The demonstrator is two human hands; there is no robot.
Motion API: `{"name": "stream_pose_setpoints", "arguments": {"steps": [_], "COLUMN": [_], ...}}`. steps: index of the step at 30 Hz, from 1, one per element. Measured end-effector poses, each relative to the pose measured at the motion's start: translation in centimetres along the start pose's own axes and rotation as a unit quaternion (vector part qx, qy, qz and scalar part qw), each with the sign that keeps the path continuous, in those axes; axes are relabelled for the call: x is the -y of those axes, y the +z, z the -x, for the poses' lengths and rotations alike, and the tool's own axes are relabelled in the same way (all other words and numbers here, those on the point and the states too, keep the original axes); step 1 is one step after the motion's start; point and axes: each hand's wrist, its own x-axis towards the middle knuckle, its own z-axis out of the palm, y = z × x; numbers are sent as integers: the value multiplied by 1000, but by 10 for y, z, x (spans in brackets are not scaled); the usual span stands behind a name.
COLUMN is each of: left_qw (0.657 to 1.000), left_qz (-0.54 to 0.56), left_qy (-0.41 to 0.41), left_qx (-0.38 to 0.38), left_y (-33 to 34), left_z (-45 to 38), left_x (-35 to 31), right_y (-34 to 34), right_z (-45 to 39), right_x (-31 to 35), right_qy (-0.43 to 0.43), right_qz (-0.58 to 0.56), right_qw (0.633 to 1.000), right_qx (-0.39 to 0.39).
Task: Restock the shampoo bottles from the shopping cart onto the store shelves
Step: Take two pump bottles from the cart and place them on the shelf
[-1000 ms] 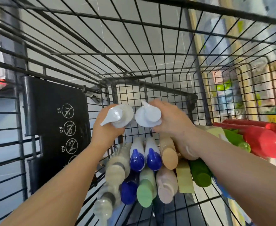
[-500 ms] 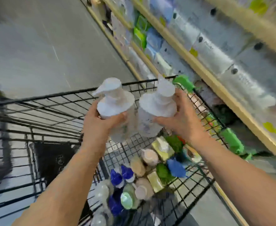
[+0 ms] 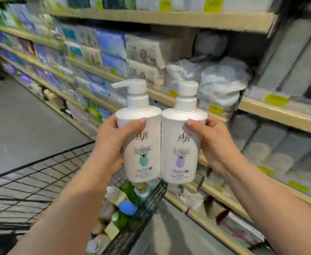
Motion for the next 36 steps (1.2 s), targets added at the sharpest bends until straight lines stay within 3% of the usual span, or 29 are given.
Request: {"name": "stream_pose_setpoints", "arguments": {"steps": [10, 19, 28, 36], "left_qw": [983, 945, 877, 789], "left_qz": [43, 79, 107, 131], "left_qy": [50, 98, 189, 305], "left_qx": [172, 304, 428, 517], "left_y": [218, 344, 440, 510], "left_z": [85, 119, 118, 101], "left_x": [-22, -63, -111, -169], "right_y": [-178, -259, -308, -339], "right_z": [136, 209, 242, 235], "right_x": [129, 218, 295, 375], "right_qy": [-115, -238, -343, -439], "right_qz": [16, 76, 146, 176], "right_qw": [991, 955, 906, 854], "right_qx": [-71, -158, -204, -216]}}
